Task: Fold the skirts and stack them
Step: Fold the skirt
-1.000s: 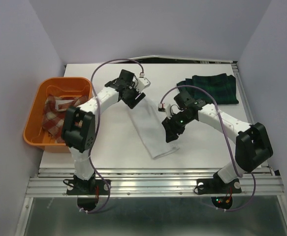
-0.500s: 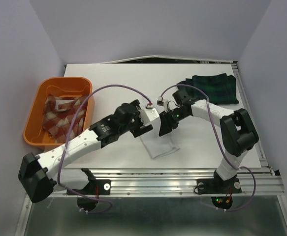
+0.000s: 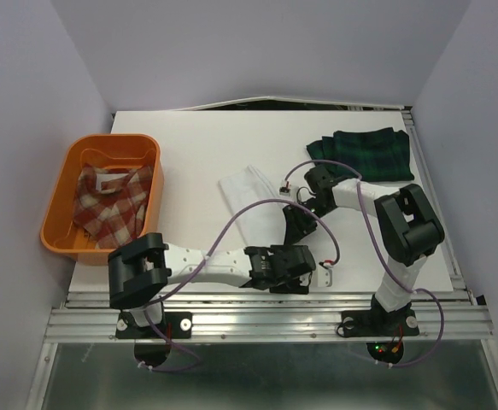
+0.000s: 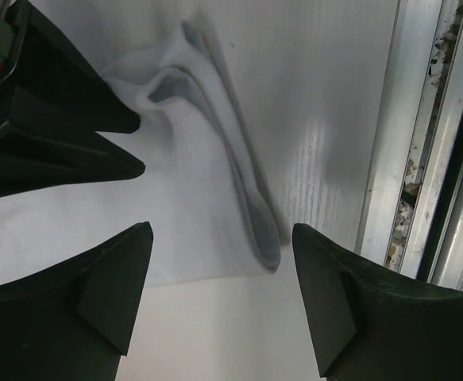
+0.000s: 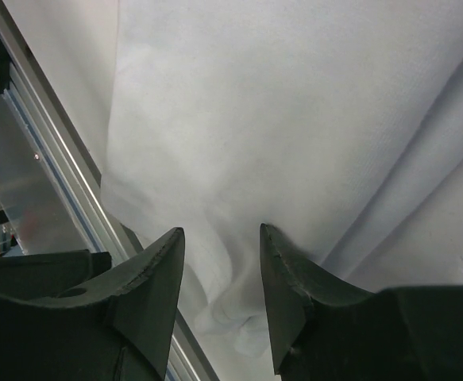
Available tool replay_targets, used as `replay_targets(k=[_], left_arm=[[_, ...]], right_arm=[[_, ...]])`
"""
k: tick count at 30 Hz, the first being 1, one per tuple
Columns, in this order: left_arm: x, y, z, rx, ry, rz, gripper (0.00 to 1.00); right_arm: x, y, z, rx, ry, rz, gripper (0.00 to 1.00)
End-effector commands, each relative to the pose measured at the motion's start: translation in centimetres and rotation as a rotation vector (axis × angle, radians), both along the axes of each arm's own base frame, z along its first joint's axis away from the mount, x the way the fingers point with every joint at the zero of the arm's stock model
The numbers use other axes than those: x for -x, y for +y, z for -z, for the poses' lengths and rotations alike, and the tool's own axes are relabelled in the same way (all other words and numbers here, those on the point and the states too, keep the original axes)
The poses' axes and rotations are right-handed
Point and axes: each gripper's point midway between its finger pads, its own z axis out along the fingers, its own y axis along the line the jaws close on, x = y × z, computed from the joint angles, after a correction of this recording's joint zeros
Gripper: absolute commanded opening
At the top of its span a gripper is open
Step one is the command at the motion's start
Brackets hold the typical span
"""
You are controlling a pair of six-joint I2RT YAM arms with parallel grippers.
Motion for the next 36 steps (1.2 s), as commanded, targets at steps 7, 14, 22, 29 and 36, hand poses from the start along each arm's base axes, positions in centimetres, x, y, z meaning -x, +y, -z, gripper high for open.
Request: replay_targets(k=[7, 14, 22, 29, 36], left_arm=[[-0.6, -2.4, 2.1, -0.014, -0.003, -0.087, 0.74], [-2.2, -0.5, 4.4, -0.073, -0.039, -0.145, 0.64], [-3.2, 1.1, 4.9, -0.087, 0.013, -0.179, 0.15], [0.0, 1.5, -0.7, 0.030, 0.129, -0.015, 0.00], [4.0, 2.4, -1.8, 0.029, 0.293, 0.125, 0.00]], right_arm=[[0.2, 0.1, 0.3, -0.005, 0.017, 0.017, 0.48], [0.4, -0.3, 0.8, 0.019, 0.025, 0.027, 0.48], [1.1, -0.6, 0.7, 0.027, 0.035, 0.043, 0.47], [-3.7, 1.3, -3.6, -0.035, -0.082, 0.088, 0.59], [-12.4, 3.2, -9.1, -0.060, -0.345, 0.123, 0.73]])
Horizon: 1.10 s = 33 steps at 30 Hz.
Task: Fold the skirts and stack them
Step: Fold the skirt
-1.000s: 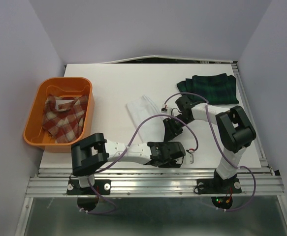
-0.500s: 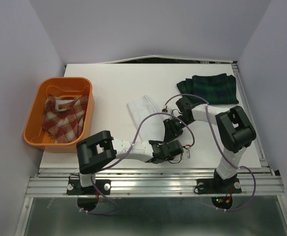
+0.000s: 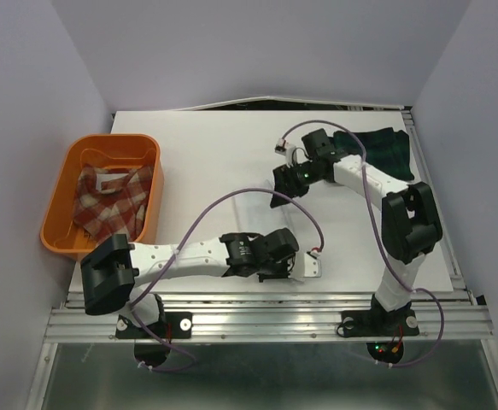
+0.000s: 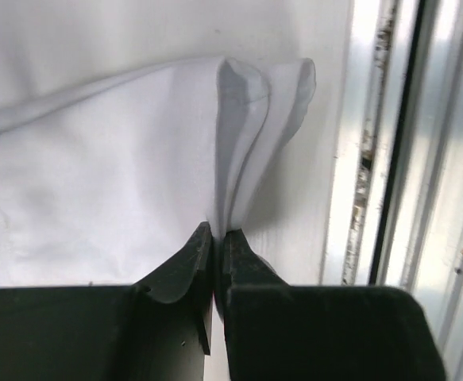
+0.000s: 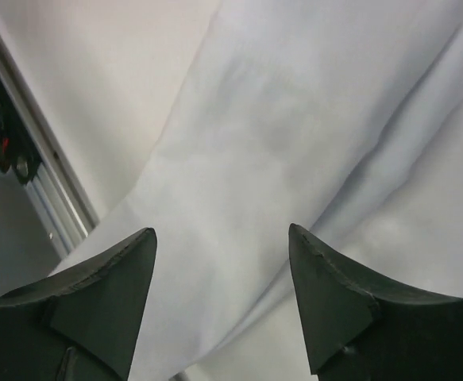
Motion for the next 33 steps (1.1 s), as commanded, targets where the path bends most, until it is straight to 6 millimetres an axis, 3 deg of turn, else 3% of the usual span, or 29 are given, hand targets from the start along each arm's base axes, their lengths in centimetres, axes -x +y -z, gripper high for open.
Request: replay_targets(k=[1, 5, 6, 8, 11, 15, 19, 22, 25, 27, 33], left_arm=[[3.7, 0.8, -0.2, -0.023, 0.150, 0.131, 0.00], [5.2, 1.0, -1.6, -0.007, 0.248, 0.177, 0.00], [5.4, 1.2, -2.0, -0.012, 0.269, 0.189, 0.00], [6.0, 1.4, -2.6, 0.003, 0.340, 0.217, 0.00], [5.4, 1.7, -3.9, 0.031, 0.427, 0.209, 0.00], [3.4, 1.8, -5.0, 0.040, 0.455, 0.168, 0.00], [0.5, 2.4, -6.1, 0.054, 0.453, 0.122, 0.00], [-1.2, 2.7, -6.0, 0.042, 0.446, 0.104, 0.00], [-4.0, 2.3, -7.4, 0.076, 0.403, 0.088, 0.00], [-5.7, 2.5, -7.1, 0.064, 0.389, 0.063, 0.00], [-10.2, 2.6, -7.1, 0.057, 0.349, 0.018, 0.00]], right_arm=[[-6.2, 1.0, -3.3, 0.001, -0.200, 0.041, 0.73], [-10.1, 1.7, -3.3, 0.022, -0.292, 0.049, 0.76], [-10.7, 1.7, -1.8, 0.046, -0.278, 0.051, 0.76], [-11.4, 1.8, -0.7, 0.065, -0.277, 0.048, 0.75], [-11.5, 2.1, 1.9, 0.070, -0.236, 0.025, 0.71], [-10.4, 2.6, 4.3, 0.039, -0.151, 0.007, 0.56], [-7.8, 2.7, 5.7, 0.002, -0.053, -0.021, 0.43], [-6.0, 3.0, 5.7, -0.028, -0.020, -0.050, 0.38], [-4.6, 2.7, 6.1, -0.041, -0.005, -0.068, 0.32], [-3.4, 2.8, 6.6, -0.045, 0.012, -0.092, 0.29], [-2.4, 2.8, 6.0, -0.078, 0.013, -0.119, 0.28]])
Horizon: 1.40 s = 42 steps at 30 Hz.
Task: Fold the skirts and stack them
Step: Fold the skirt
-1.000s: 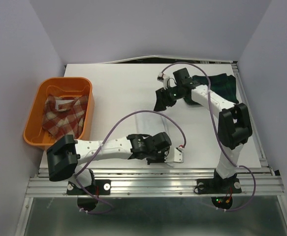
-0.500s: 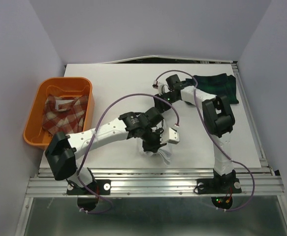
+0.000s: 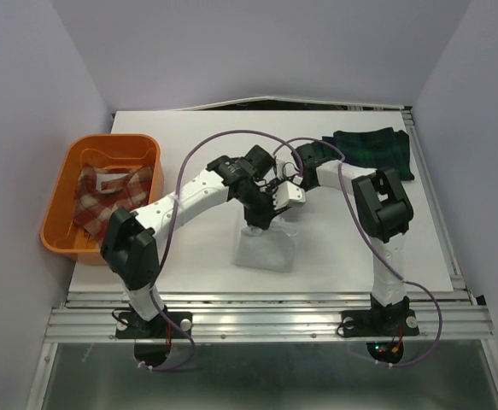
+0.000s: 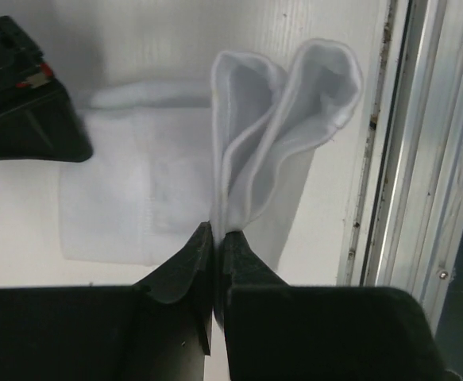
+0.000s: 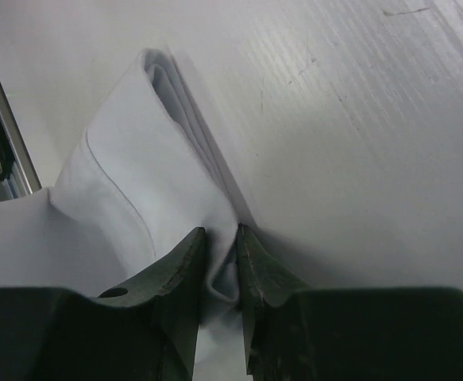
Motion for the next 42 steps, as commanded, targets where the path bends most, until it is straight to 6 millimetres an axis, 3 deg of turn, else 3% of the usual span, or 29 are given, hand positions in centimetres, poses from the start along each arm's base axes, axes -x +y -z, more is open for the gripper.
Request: replay_targets(k=[1, 10, 17, 22, 31, 34, 38, 42], left_arm=[[-3.1, -0.1, -1.5, 0.019, -0.059, 0.003, 0.00], [-6.9, 0.5, 1.7, -0.031, -0.097, -0.028, 0.00], [-9.6, 0.8, 2.1, -0.029, -0.156, -0.064, 0.00], [-10.9, 0.5, 2.6, -0.035, -0.197, -0.066, 0.02], [-13.0, 0.5, 5.4, -0.058, -0.249, -0.081, 0.06], [-13.5, 0.8, 6.7, -0.073, -0.259, -0.090, 0.09], [-13.8, 2.1, 9.1, -0.109, -0.255, -0.120, 0.18], [-14.2, 2.5, 10.1, -0.116, -0.238, -0.143, 0.26]], right_arm=[[1.0, 0.2, -0.8, -0.023, -0.026, -0.040, 0.28], [1.0, 0.6, -1.4, -0.050, -0.027, -0.049, 0.28], [1.2, 0.6, -1.4, -0.059, -0.018, -0.056, 0.28], [1.3, 0.6, -1.3, -0.062, -0.014, -0.059, 0.28], [1.2, 0.6, -1.2, -0.058, -0.009, -0.072, 0.29], [0.8, 0.7, -1.2, -0.048, -0.001, -0.052, 0.38], [-1.0, 0.4, -1.0, 0.004, -0.006, 0.004, 0.60], [-4.0, 0.2, -1.9, 0.059, -0.053, 0.042, 0.67]])
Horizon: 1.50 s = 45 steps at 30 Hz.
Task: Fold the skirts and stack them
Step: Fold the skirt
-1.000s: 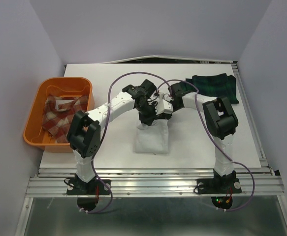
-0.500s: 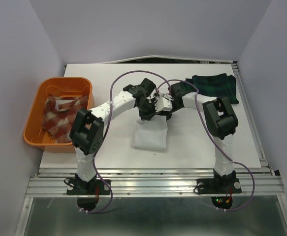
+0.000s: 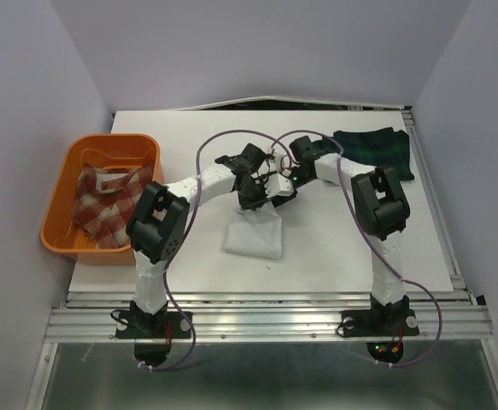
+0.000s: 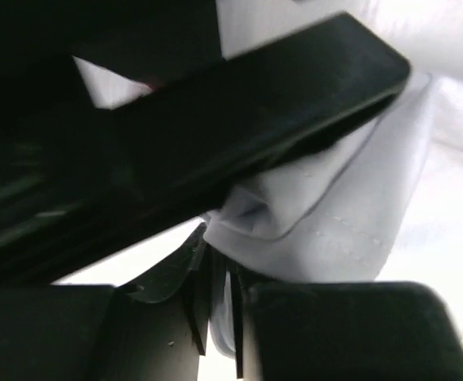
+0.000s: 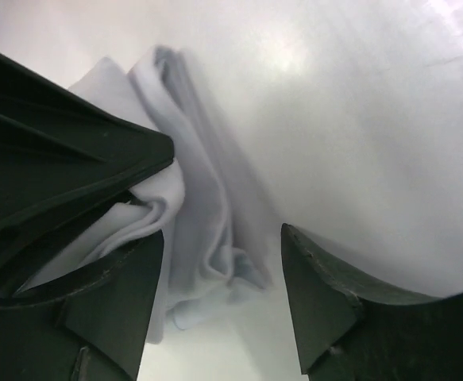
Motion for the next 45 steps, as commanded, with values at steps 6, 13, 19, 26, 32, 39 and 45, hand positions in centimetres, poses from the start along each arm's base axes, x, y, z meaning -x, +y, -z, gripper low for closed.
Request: replay_targets(k=[6, 13, 19, 26, 32, 39, 45], left_arm=[[-1.1, -0.9, -1.1, 0.079, -0.009, -0.035, 0.38], [-1.9, 0.5, -6.6, 0.152, -0.047, -0.139, 0.48], [-4.7, 3.8, -13.5, 0.289, -0.076, -0.343, 0.59], [-1.7, 5.0, -16.0, 0.483, 0.068, -0.388, 0.54], [1.6, 3.0, -10.1, 0.590, 0.361, -0.453, 0.50], [-1.2, 3.0, -3.1, 0.555, 0.477, -0.595, 0.47], [-4.4, 5.0, -0.9, 0.523, 0.437, -0.708, 0.47]], right_arm=[[-6.5, -2.4, -1.6, 0.137, -0.109, 0.153, 0.73], [-10.4, -6.9, -6.3, 0.148, -0.183, 0.335, 0.76], [-8.1, -7.4, -12.2, 0.078, -0.243, 0.336, 0.76], [-1.7, -5.0, -17.6, -0.153, -0.138, 0.250, 0.66], [4.1, -1.5, -14.4, -0.289, 0.079, 0.153, 0.66], [3.5, -1.5, -5.0, -0.157, 0.220, 0.193, 0.65], [0.5, -2.3, -2.0, -0.054, 0.165, 0.271, 0.61]])
